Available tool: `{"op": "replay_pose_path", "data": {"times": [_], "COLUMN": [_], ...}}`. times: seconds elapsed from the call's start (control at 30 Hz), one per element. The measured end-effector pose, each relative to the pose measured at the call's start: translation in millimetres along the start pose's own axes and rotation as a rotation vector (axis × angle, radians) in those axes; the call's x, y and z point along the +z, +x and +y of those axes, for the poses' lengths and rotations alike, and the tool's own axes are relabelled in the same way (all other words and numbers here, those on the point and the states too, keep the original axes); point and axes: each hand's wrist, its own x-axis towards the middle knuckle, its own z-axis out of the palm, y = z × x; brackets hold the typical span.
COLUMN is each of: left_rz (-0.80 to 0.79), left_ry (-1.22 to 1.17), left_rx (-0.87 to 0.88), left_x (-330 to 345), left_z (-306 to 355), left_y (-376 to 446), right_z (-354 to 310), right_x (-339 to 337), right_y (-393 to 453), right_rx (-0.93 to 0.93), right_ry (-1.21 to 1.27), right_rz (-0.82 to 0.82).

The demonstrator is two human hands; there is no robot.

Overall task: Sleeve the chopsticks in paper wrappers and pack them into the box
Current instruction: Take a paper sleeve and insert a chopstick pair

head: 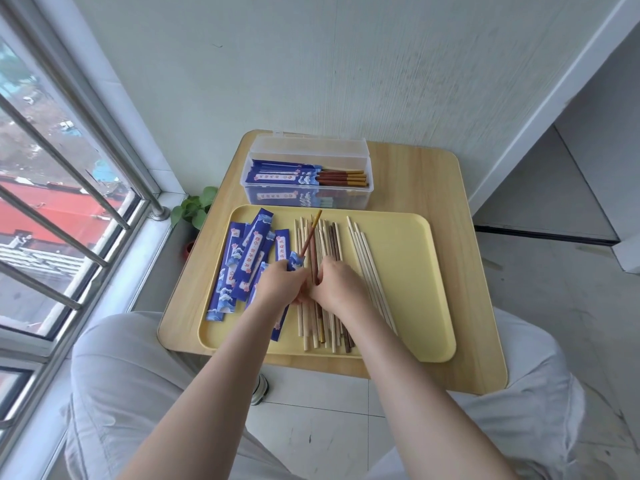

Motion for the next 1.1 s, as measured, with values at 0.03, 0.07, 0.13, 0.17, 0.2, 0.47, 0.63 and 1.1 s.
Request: {"op": "replay_pose_path", "data": {"times": [0.03,0.07,0.13,0.17,0.2,0.47,0.63,1.1], "left_rz": [-0.003,-0.006,-0.010,-0.014,-0.019,-0.062,-0.081,-0.046], "left_ry": [0.021,0.037,0.051,0.052,0.054,0.053,0.023,0.005], "left_rx": [0.000,0.003,0.004,0.003,0.001,0.003,0.004,0.043], "left_x": [0.0,0.2,-0.3,-0.4,-0.4,-1.2,-1.9,-4.6], "left_z": [-0.4,-0.1,0.2,0.7,0.8,4.2,7.3,11.2], "left_y": [0.1,-0.2,-0.1,0.1,0.4,0.2,-2.7,-9.1], "right_z": [-0.8,-0.8,-2.1,-2.1,-1.7,-1.8,0.5,11.6], "right_x": [0.8,0.8,-1.0,-1.7,-1.7,-1.6,-6.4,-81.9], "right_y": [0.6,1.0,0.7,0.5,0.0,-5.7,-8.9,-14.0], "right_rx": [0.003,0.012,0.053,0.072,0.085,0.012,-0.066,-0.219], "right_ry": [-0.024,-0.052,-0.099,-0.114,-0.126,-0.208,-0.273,0.753], "right_rz": [-0.013,-0.021,-0.018,-0.001,0.021,0.148,0.120,0.144]}}
